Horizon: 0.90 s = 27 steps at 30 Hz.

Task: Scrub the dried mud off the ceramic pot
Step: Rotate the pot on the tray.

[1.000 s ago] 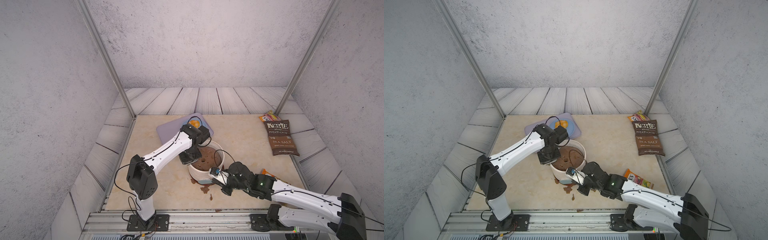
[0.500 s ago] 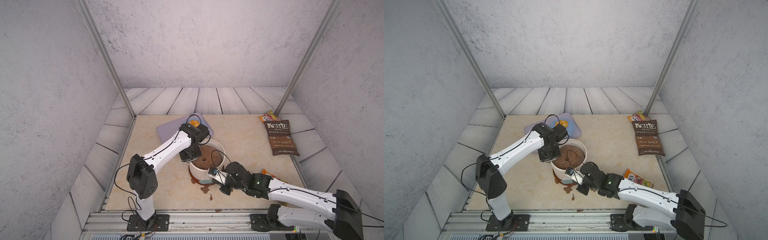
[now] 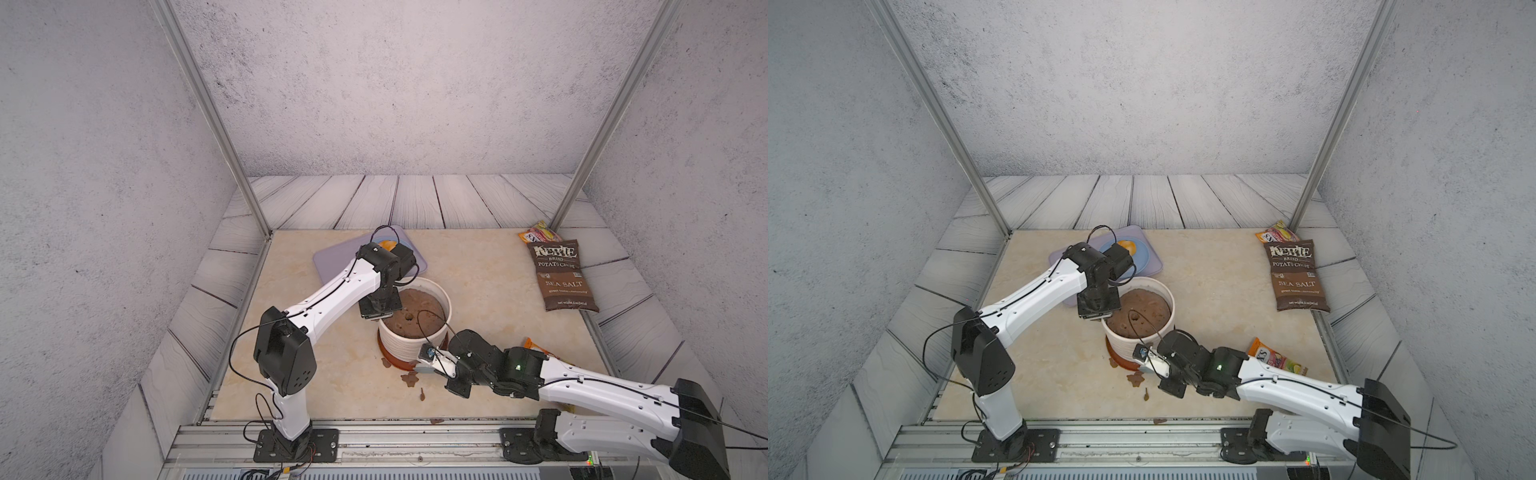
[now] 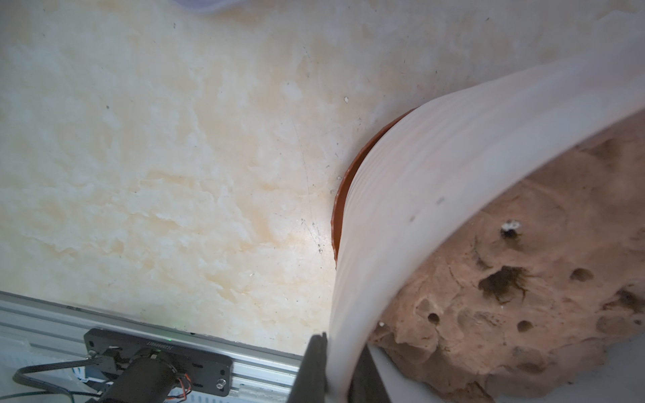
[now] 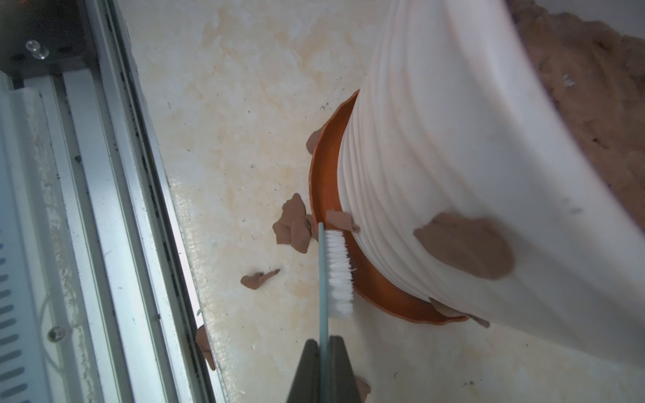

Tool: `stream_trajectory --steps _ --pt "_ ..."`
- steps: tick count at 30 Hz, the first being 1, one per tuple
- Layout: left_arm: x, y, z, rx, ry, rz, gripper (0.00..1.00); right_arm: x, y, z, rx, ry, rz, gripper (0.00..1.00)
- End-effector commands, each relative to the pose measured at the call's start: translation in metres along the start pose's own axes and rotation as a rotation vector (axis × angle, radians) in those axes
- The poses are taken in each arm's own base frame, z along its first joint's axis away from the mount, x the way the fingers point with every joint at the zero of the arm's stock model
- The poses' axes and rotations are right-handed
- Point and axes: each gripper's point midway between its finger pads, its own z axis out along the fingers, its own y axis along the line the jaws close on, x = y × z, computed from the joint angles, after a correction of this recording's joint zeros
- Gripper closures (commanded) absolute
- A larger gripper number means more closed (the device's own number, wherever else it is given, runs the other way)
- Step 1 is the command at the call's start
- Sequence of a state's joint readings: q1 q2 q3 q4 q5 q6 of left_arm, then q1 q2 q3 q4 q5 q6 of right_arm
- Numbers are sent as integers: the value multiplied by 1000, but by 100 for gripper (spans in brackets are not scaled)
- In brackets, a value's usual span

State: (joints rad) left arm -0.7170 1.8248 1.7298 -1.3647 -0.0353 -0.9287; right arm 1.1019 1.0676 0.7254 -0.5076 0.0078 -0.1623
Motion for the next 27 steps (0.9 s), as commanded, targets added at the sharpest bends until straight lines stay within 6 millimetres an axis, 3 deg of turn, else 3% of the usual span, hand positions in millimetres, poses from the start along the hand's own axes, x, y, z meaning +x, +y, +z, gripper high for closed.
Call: stream_trajectory --steps 1,8,16,23,27 --pt "-4 9 19 -95 20 93 100 -8 13 -18 -63 -20 -31 100" --pt "-12 6 22 -106 8 175 100 -40 31 -47 -177 -186 -27 100" --pt "-22 8 21 -116 -18 344 100 -79 17 -67 -129 -307 -10 100" --pt "-25 5 21 -97 -7 474 100 -102 -1 -68 -94 -351 -3 100" --pt "-24 4 21 -91 -1 521 100 -103 -15 -60 -80 -336 18 100"
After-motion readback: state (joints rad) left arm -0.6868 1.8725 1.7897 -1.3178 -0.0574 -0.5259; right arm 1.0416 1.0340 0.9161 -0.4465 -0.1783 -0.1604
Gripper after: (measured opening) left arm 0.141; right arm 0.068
